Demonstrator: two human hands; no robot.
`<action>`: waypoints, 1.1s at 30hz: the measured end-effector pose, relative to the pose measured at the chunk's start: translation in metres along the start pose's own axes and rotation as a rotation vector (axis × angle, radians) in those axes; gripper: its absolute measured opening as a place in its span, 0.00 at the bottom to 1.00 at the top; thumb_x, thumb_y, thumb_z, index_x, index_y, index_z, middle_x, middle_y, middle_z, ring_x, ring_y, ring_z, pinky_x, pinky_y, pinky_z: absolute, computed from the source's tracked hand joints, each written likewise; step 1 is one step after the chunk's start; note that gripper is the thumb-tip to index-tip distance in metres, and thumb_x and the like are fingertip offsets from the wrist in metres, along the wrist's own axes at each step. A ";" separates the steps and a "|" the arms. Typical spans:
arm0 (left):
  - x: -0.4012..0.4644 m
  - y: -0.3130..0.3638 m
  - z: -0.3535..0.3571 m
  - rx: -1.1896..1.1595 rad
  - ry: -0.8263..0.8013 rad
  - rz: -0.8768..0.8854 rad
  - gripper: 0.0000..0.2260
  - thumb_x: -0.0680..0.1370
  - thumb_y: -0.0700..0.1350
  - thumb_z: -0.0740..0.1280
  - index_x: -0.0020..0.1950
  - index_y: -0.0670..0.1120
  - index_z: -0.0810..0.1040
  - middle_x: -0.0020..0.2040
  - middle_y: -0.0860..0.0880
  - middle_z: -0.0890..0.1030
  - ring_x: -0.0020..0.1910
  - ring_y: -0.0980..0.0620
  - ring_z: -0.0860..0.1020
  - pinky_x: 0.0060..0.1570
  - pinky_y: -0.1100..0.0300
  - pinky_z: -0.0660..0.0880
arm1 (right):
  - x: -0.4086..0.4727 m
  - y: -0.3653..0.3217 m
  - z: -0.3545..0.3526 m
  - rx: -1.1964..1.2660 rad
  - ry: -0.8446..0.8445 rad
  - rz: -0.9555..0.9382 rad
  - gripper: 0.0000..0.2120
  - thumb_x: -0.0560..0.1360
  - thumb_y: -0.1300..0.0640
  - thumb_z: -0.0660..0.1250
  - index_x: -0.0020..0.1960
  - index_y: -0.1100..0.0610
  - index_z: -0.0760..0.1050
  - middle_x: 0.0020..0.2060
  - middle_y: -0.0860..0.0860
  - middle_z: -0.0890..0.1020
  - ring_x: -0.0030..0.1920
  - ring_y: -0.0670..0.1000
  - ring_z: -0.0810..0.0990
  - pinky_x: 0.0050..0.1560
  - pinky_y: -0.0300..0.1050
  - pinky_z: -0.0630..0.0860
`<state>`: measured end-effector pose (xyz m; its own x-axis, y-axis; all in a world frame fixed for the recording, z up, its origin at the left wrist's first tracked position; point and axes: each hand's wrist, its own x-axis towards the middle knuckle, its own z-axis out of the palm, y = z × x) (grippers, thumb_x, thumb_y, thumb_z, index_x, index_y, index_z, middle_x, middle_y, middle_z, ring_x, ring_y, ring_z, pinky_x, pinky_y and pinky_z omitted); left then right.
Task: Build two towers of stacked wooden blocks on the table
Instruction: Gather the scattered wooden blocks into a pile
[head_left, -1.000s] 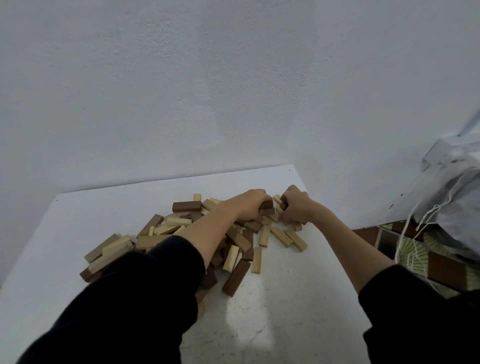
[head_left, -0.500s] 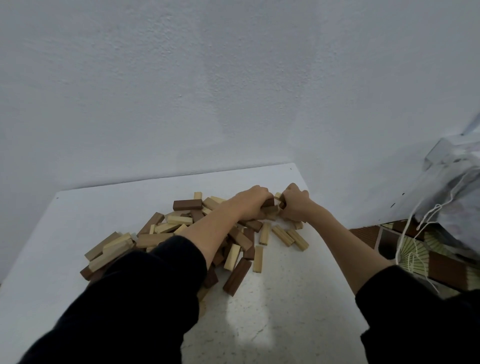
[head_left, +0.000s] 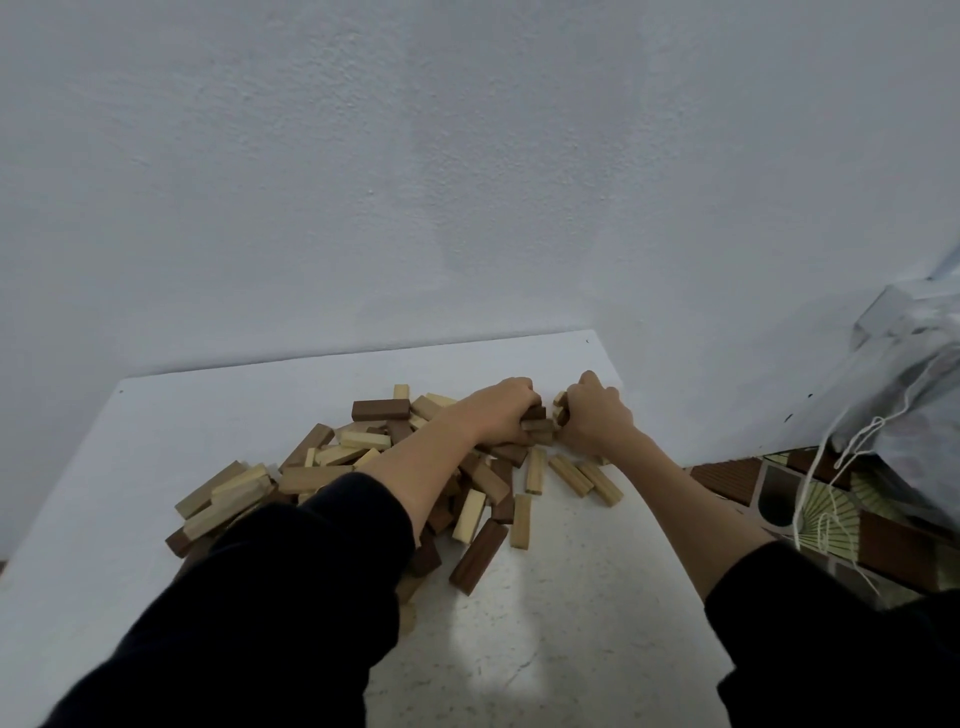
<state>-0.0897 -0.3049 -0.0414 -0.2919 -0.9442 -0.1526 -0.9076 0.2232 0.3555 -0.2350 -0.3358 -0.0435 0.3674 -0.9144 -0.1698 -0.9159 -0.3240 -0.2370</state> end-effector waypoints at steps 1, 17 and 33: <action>-0.002 -0.001 -0.002 -0.011 0.006 -0.003 0.08 0.74 0.43 0.69 0.43 0.39 0.72 0.48 0.45 0.70 0.46 0.45 0.73 0.42 0.56 0.69 | -0.001 0.000 0.000 0.003 0.009 -0.001 0.15 0.73 0.56 0.65 0.34 0.54 0.60 0.48 0.53 0.63 0.46 0.54 0.66 0.39 0.45 0.66; -0.093 -0.045 -0.062 -0.300 0.287 -0.230 0.13 0.73 0.43 0.72 0.49 0.35 0.75 0.47 0.44 0.71 0.44 0.50 0.70 0.44 0.57 0.68 | -0.017 -0.064 -0.041 0.436 -0.066 -0.149 0.16 0.66 0.67 0.66 0.28 0.58 0.61 0.29 0.53 0.69 0.26 0.51 0.68 0.25 0.39 0.65; -0.254 -0.114 -0.023 -0.410 0.464 -0.580 0.18 0.71 0.54 0.72 0.51 0.42 0.75 0.48 0.45 0.76 0.47 0.47 0.74 0.46 0.55 0.72 | -0.078 -0.177 0.000 0.361 -0.229 -0.363 0.17 0.73 0.56 0.68 0.53 0.68 0.71 0.45 0.60 0.78 0.44 0.55 0.75 0.43 0.44 0.71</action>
<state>0.0949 -0.0956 -0.0222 0.4202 -0.9059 -0.0522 -0.6680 -0.3478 0.6579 -0.1017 -0.2073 0.0115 0.7115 -0.6707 -0.2097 -0.6250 -0.4677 -0.6250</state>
